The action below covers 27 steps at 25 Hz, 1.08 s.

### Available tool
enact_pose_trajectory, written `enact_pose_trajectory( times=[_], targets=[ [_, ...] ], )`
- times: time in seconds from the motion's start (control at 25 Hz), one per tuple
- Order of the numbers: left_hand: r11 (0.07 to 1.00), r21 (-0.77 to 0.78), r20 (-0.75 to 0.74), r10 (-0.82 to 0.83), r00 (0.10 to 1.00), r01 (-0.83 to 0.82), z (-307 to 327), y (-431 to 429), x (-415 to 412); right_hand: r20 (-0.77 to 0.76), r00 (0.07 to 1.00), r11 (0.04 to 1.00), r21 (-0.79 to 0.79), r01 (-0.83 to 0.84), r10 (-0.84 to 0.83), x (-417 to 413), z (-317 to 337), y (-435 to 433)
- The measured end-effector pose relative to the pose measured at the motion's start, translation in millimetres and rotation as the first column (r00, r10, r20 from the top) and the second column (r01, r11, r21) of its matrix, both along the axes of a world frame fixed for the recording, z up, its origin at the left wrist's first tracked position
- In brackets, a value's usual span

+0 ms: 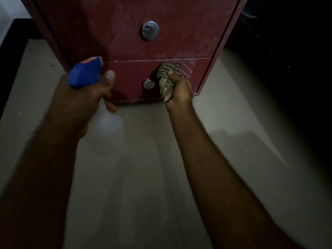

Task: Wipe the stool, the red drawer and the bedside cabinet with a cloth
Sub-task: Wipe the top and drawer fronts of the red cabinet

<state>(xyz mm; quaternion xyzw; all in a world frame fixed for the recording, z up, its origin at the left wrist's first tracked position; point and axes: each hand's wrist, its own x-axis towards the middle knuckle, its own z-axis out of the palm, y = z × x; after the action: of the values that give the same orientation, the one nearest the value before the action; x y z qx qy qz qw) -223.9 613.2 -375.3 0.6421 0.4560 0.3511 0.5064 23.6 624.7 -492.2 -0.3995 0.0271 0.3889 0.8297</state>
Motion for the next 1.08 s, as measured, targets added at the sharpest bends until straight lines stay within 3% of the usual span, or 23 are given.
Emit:
enact_pose_trajectory(
  times=[0.16,0.4,0.6,0.92,1.08],
  targets=[
    [1.000,0.003,0.016,-0.001,1.000,0.001,-3,-2,-1,-0.129,0.991,0.994,-0.106,0.013,-0.026,4,-16,-9],
    [1.000,-0.008,0.010,-0.010,1.000,0.010,0,-5,-4,-0.046,0.996,0.995,0.060,0.078,-0.075,22,24,-14],
    [1.000,0.009,-0.013,-0.009,1.000,0.009,7,-8,0,-0.085,0.995,0.997,-0.049,0.051,-0.055,18,0,-11],
    [1.000,0.011,-0.003,0.001,1.000,-0.001,8,-12,0,0.030,0.996,0.992,0.096,0.077,-0.080,20,21,-8],
    [1.000,0.003,-0.005,-0.016,1.000,0.016,13,-13,0,-0.063,0.997,0.999,-0.026,0.048,-0.049,15,7,-11]
  ],
)
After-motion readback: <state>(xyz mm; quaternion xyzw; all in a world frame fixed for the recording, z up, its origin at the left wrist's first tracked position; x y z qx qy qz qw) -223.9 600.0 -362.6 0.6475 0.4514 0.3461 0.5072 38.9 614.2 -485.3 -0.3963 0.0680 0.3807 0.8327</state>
